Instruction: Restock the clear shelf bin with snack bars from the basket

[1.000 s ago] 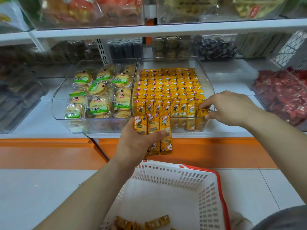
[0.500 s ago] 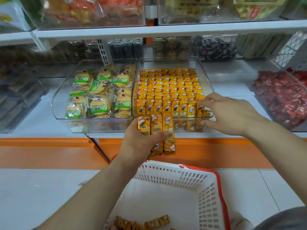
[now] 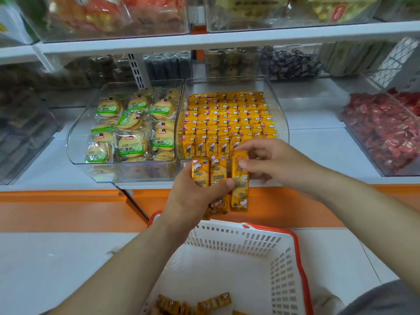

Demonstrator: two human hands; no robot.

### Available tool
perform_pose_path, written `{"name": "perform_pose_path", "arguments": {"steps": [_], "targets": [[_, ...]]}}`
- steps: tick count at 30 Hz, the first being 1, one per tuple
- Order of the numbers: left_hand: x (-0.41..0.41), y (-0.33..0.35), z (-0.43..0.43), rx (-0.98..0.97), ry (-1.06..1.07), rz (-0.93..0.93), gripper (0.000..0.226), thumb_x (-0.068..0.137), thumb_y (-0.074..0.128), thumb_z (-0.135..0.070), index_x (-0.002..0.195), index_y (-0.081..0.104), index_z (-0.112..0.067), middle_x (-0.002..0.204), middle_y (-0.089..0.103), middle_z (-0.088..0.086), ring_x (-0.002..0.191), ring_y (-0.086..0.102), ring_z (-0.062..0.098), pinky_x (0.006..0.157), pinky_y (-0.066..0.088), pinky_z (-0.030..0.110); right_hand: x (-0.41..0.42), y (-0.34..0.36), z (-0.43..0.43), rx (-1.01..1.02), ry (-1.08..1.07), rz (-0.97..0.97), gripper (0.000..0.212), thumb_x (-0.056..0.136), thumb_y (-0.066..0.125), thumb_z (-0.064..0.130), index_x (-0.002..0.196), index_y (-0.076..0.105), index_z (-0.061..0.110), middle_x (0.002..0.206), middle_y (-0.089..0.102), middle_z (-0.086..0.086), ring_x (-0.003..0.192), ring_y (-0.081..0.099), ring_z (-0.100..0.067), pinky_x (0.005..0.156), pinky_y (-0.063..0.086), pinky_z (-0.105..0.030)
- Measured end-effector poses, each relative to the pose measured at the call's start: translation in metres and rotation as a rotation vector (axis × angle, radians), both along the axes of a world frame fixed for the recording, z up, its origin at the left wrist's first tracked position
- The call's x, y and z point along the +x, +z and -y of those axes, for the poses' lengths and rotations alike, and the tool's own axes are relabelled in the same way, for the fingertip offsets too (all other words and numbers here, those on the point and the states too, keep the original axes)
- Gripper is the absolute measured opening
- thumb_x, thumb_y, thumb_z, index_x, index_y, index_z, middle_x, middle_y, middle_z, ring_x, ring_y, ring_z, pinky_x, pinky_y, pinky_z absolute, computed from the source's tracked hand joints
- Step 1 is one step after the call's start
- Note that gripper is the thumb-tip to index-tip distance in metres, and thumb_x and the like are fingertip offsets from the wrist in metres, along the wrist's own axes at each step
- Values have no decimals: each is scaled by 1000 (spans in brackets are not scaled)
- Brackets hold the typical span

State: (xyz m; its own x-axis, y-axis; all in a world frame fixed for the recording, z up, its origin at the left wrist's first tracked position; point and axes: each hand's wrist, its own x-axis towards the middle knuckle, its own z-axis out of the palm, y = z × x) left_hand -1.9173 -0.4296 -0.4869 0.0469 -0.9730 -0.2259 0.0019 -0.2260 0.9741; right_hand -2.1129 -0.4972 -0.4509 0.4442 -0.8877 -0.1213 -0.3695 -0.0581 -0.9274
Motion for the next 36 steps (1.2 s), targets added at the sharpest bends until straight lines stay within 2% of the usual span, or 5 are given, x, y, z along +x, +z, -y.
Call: {"name": "perform_pose_path", "arguments": {"steps": [6,10,18,25,36], "targets": [[7,0,4,10,76,76,36,78,86,-30,110,70,-25,88,80,1,78,78,14,55,58,25,-39,11,35,-290,-390,67,25,85,75,12,106,63,20,97,73,-10,78,68,-35,70,56,-47],[4,-3,3,37,75,109,37,78,86,-26,111,70,-23,90,80,2,84,78,19,69,63,37,-46,5,54,-546,-292,-308,28,86,77,21,109,64,30,89,66,13,67,64,7,67,48,-19],[0,-5,1,52,66,128,33,81,85,-23,109,70,-21,88,80,1,82,78,16,72,59,35,-24,7,76,-777,-32,-951,39,90,64,47,128,60,41,125,65,3,118,55,-27,87,49,-41],[12,1,-4,73,86,137,32,80,86,-23,108,72,-23,92,80,-1,86,78,19,85,63,51,-25,0,99,-636,135,-1070,50,94,52,40,144,46,43,88,50,13,126,47,-22,100,27,-40],[15,10,-5,93,97,164,39,78,85,-31,113,70,-23,92,79,0,89,77,19,88,61,53,-25,-6,107,-585,128,-1030,44,90,55,48,133,52,43,86,52,16,123,43,-18,99,23,-41]]}}
